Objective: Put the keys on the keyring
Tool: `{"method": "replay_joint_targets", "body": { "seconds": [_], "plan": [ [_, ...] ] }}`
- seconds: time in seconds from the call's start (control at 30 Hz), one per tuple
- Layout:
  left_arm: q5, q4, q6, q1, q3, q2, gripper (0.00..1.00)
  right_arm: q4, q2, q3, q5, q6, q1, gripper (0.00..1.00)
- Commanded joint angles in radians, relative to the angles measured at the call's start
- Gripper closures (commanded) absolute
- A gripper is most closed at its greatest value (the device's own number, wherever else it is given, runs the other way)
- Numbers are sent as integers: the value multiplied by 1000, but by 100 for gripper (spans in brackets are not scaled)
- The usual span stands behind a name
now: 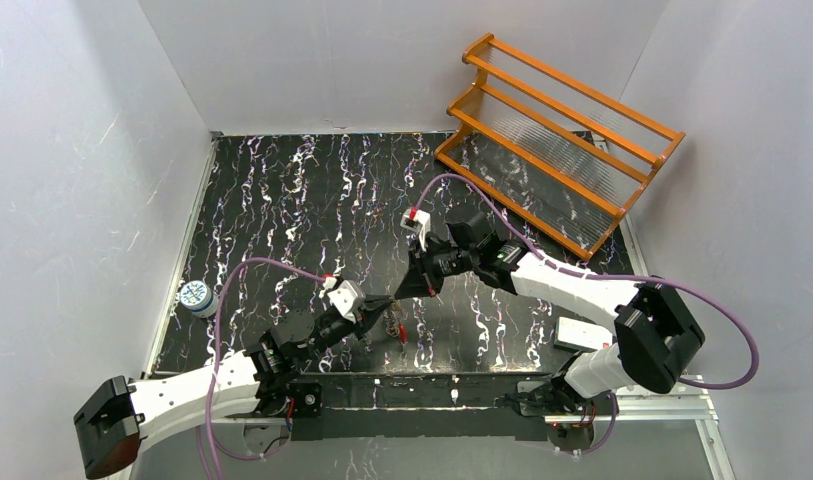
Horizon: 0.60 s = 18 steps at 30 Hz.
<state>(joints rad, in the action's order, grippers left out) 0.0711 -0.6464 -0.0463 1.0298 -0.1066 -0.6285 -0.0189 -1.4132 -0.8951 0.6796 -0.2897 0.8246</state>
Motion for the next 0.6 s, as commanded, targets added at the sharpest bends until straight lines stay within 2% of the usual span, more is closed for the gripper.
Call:
{"method": "replay_joint_targets", "body": {
  "seconds": [0.0, 0.57],
  "plan": [
    [6, -37, -10, 3, 4, 8, 100, -87, 38, -13, 5, -13, -3, 99],
    [4, -40, -17, 3, 4, 12, 100, -75, 16, 8, -86, -33, -2, 99]
  ]
}}
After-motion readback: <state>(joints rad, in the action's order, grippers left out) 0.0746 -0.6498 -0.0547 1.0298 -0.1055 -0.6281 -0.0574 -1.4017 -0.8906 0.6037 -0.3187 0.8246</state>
